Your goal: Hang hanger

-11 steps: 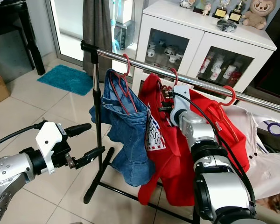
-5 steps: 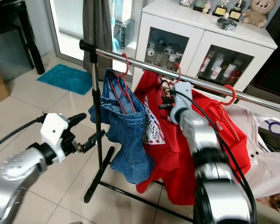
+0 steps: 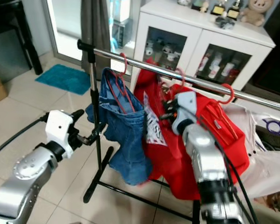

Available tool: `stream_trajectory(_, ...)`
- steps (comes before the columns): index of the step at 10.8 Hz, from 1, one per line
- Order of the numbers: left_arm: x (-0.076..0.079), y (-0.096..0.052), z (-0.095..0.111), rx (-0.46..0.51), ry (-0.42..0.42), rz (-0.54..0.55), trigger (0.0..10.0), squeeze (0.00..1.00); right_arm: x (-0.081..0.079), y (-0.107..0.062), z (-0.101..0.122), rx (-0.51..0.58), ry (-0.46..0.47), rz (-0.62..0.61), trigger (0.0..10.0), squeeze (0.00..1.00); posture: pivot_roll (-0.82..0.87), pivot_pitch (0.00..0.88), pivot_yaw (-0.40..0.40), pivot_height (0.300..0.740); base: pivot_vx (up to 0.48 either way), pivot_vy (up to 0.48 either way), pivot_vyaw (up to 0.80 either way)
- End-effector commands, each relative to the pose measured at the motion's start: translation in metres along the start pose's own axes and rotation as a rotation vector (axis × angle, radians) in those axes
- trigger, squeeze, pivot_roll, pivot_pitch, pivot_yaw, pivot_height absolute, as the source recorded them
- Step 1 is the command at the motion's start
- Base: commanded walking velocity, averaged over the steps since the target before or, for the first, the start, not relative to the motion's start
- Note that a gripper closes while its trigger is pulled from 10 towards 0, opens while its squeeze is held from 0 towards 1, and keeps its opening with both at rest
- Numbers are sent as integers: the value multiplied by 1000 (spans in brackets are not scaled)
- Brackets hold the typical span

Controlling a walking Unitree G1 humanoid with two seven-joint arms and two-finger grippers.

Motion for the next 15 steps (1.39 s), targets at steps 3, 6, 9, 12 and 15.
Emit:
stream_trajectory(3,0,0,1,-7,22,14,10000,0,-13,-15,-6,-9,44,-36,0,0,-19,0,-117,740,0,0,0)
stream_trajectory(6,-1,2,3,-6,32,5,10000,0,-18,-16,-7,-26,59,-50,0,0,-15,0,-113,740,0,0,0)
stream_trajectory(9,-3,2,4,-5,35,19,10000,0,-16,-14,-7,-37,66,-64,0,0,-9,0,-115,740,0,0,0)
stream_trajectory(12,-2,5,4,-8,37,6,10000,0,-14,-18,-12,-54,81,-82,0,0,-29,0,-89,740,0,0,0)
stream_trajectory(15,2,13,5,-13,38,-36,10000,0,-8,-27,-16,-69,86,-116,0,0,-68,0,-49,740,-90,0,0)
Point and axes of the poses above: a point about 5 cm out from each wrist's last joint towards the gripper, its own y axis pointing out of the wrist towards the gripper, its own z axis along the axis of the wrist's last joint, x = y × z, the point moved 6 cm from there along y, pointing out of the wrist towards the gripper, and after that the axes turned 11 degrees about -y, right-handed, at the moved point
